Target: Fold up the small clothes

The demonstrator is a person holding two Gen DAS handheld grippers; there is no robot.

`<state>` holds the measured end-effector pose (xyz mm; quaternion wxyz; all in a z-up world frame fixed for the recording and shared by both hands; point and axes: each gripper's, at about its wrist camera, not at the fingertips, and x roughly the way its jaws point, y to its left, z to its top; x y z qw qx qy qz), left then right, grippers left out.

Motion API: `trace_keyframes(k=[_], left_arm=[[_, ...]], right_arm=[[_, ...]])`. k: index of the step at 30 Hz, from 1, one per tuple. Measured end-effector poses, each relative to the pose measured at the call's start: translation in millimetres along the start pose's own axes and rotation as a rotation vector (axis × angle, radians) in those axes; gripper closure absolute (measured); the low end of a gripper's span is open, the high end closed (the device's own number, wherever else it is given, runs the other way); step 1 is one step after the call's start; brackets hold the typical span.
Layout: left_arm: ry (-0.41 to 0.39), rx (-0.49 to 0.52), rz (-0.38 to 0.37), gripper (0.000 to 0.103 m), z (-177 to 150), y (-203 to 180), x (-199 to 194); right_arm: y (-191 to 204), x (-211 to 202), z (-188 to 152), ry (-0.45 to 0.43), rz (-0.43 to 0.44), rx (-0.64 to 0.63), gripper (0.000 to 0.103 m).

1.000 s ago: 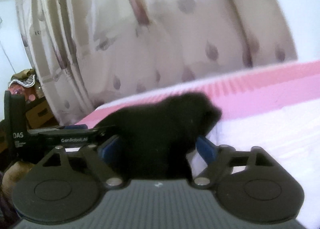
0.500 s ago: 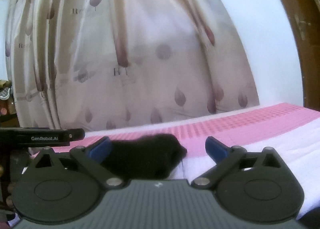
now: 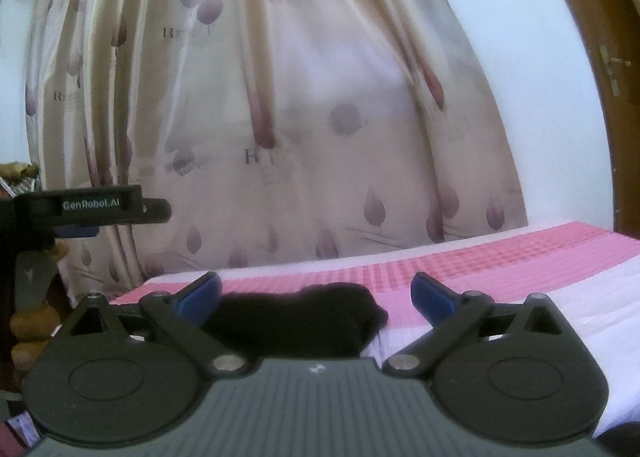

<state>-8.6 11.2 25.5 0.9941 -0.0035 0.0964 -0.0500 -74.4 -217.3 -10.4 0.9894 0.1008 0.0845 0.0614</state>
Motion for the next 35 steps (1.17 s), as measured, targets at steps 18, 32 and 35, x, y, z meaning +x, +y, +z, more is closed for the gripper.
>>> trace_keyframes(k=[18, 32, 35], left_arm=[[0.123, -0.037, 0.000, 0.000, -14.9, 13.2, 23.8], [0.152, -0.029, -0.007, 0.000, -31.4, 17.6, 38.5], [0.156, -0.022, -0.002, 0.000, -32.4, 16.7, 38.8]], right_arm=[[1.0, 6.3, -4.3, 0.047, -0.009, -0.002, 0.001], [3.7, 16.6, -9.3, 0.094, -0.034, -0.008, 0.001], [4.6, 16.8, -7.6, 0.090, -0.032, -0.013, 0.001]])
